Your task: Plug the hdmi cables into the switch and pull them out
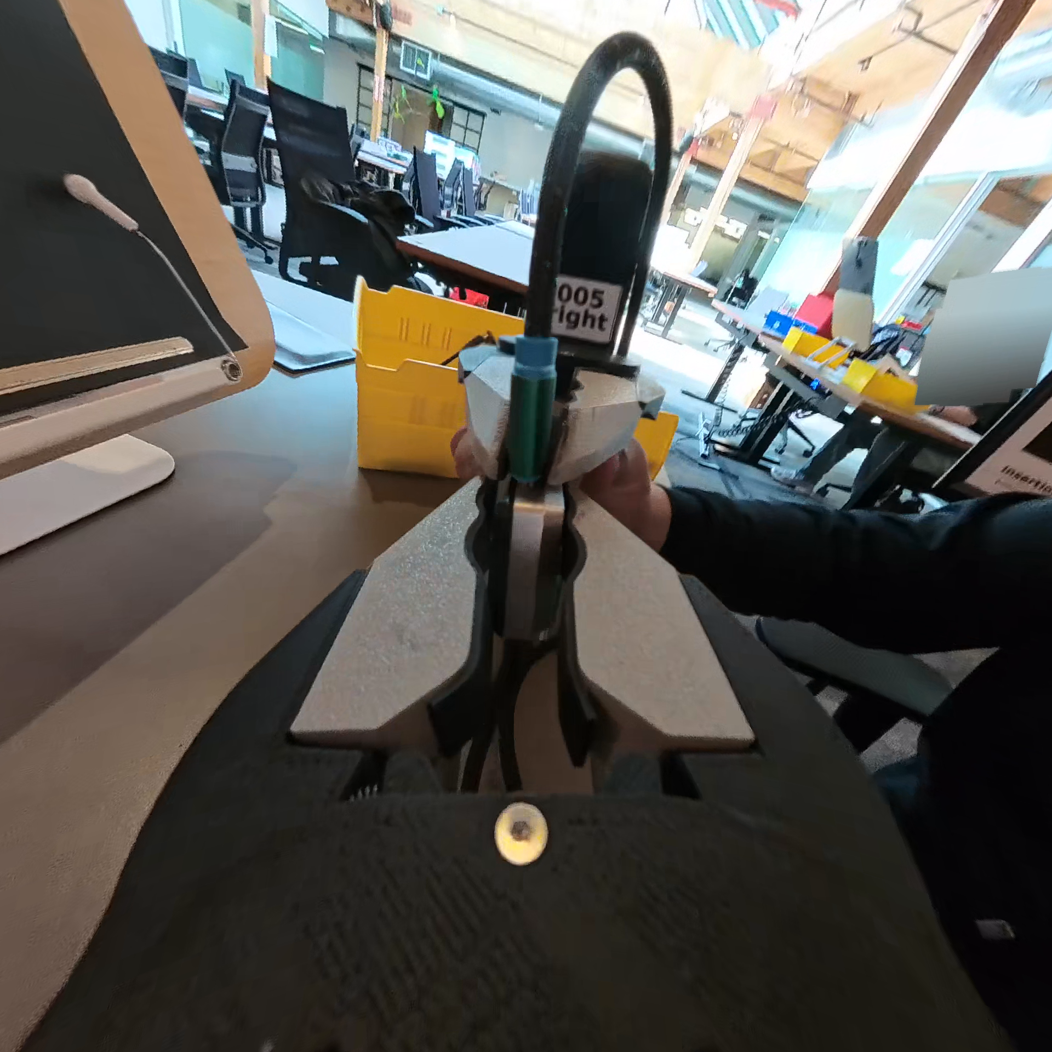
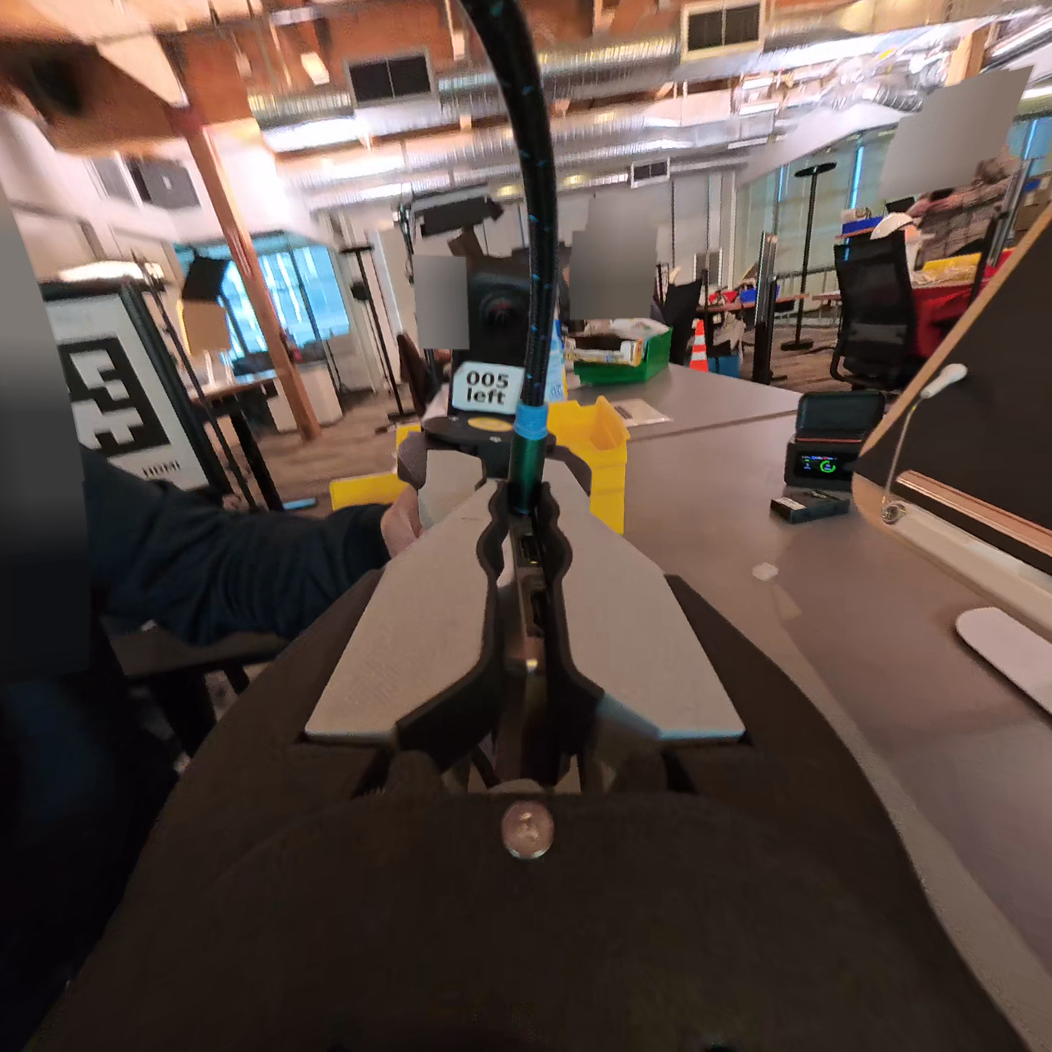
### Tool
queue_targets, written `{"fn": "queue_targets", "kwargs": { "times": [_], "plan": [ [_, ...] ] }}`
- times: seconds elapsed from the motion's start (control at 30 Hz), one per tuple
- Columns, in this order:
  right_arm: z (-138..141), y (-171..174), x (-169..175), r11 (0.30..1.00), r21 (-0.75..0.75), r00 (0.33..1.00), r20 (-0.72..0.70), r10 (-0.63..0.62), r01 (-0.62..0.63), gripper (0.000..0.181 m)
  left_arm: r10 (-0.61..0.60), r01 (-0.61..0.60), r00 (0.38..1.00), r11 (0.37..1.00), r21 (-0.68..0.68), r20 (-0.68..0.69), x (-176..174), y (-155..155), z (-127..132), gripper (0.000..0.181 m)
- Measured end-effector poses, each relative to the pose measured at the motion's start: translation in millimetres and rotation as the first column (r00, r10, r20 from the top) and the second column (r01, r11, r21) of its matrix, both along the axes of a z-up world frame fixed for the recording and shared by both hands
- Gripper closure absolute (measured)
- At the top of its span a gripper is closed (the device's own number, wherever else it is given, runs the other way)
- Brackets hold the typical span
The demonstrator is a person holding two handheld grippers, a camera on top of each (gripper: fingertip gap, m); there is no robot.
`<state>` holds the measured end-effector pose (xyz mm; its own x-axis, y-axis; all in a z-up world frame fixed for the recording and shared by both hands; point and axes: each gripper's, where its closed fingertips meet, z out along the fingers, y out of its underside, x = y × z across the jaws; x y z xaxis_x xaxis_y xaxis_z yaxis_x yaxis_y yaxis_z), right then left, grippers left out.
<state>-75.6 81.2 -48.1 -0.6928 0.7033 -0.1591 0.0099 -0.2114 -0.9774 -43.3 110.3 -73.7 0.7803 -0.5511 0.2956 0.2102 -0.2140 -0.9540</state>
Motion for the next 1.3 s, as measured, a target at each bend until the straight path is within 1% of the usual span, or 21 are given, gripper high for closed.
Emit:
{"fn": "queue_targets", "kwargs": {
  "times": [0.1, 0.3, 0.33, 0.37, 0.4, 0.43, 0.47, 0.5, 0.53, 0.6, 0.7, 0.8, 0.87, 0.93, 1.0, 1.03, 1.07, 1.1, 1.2, 1.3],
  "plan": [
    [3, 3, -5, 0.996, -0.092, 1.000, -0.007, -0.011, 0.010, 0.176, 0.010, -0.010, 0.999, 1.000, 0.002, 0.052, -6, 0, 3, 0.162],
    [18, 4, -7, 0.973, -0.231, 0.997, -0.067, -0.027, 0.011, 0.176, 0.029, -0.032, 0.996, 0.999, 0.037, 0.082, -11, -3, 14, 0.162],
    [29, 13, -5, 0.948, -0.318, 0.992, -0.113, -0.048, 0.010, 0.174, 0.026, -0.029, 0.996, 0.999, 0.034, 0.084, -10, -3, 14, 0.162],
    [46, 35, 3, 0.891, -0.454, 0.980, -0.179, -0.085, -0.006, 0.174, 0.025, -0.028, 0.996, 0.999, 0.038, 0.088, -9, -4, 11, 0.162],
    [53, 54, 9, 0.851, -0.525, 0.973, -0.205, -0.105, -0.019, 0.176, 0.033, -0.036, 0.994, 0.999, 0.029, 0.104, -11, -3, 10, 0.163],
    [50, 58, 10, 0.867, -0.499, 0.975, -0.194, -0.106, -0.005, 0.175, 0.053, -0.053, 0.996, 0.999, 0.006, 0.067, -14, -1, 4, 0.162],
    [40, 49, 5, 0.919, -0.394, 0.986, -0.142, -0.090, 0.027, 0.174, 0.076, -0.077, 0.996, 0.997, 0.029, 0.053, -17, 1, 5, 0.162],
    [30, 39, 1, 0.957, -0.282, 0.988, -0.115, -0.107, 0.071, 0.173, 0.071, -0.076, 0.994, 0.995, 0.059, 0.079, -17, 1, 12, 0.163],
    [24, 27, -1, 0.977, -0.194, 0.990, -0.100, -0.104, 0.083, 0.173, 0.055, -0.064, 0.994, 0.994, 0.089, 0.094, -16, 0, 19, 0.162],
    [18, 12, -6, 0.990, -0.110, 0.992, -0.078, -0.097, 0.089, 0.173, 0.046, -0.048, 0.999, 0.992, 0.115, 0.026, -12, -5, 21, 0.163],
    [15, 4, -10, 0.995, -0.038, 0.992, -0.072, -0.100, 0.097, 0.173, 0.066, -0.058, 0.996, 0.991, 0.117, -0.068, -13, -10, 19, 0.163],
    [12, 9, -10, 0.995, -0.048, 0.995, -0.030, -0.093, 0.092, 0.173, 0.096, -0.076, 0.980, 0.990, 0.115, -0.175, -14, -12, 16, 0.163],
    [10, 17, -9, 0.992, -0.040, 0.992, -0.006, -0.123, 0.123, 0.173, 0.137, -0.102, 0.956, 0.984, 0.143, -0.259, -15, -11, 15, 0.163],
    [10, 26, -8, 0.984, -0.006, 0.984, -0.007, -0.178, 0.178, 0.174, 0.163, -0.111, 0.931, 0.979, 0.171, -0.326, -16, -12, 14, 0.163],
    [13, 37, -7, 0.973, 0.007, 0.973, -0.020, -0.231, 0.231, 0.173, 0.185, -0.132, 0.913, 0.977, 0.166, -0.365, -19, -11, 11, 0.163],
    [15, 45, -9, 0.961, -0.008, 0.961, -0.025, -0.277, 0.276, 0.173, 0.192, -0.143, 0.906, 0.978, 0.154, -0.378, -20, -9, 8, 0.163],
    [15, 55, -11, 0.944, -0.032, 0.945, -0.011, -0.328, 0.327, 0.173, 0.211, -0.165, 0.896, 0.975, 0.147, -0.390, -23, -6, 4, 0.163],
    [16, 61, -13, 0.933, -0.053, 0.935, 0.019, -0.354, 0.355, 0.173, 0.231, -0.193, 0.885, 0.972, 0.134, -0.404, -26, -2, -1, 0.163],
    [28, 61, -9, 0.941, -0.046, 0.939, 0.101, -0.328, 0.334, 0.173, 0.256, -0.241, 0.836, 0.966, 0.094, -0.485, -33, 4, -19, 0.163],
    [54, 45, 8, 0.978, 0.004, 0.960, 0.187, -0.207, 0.210, 0.173, 0.307, -0.305, 0.759, 0.947, 0.103, -0.574, -44, 8, -29, 0.163]
  ]
}}
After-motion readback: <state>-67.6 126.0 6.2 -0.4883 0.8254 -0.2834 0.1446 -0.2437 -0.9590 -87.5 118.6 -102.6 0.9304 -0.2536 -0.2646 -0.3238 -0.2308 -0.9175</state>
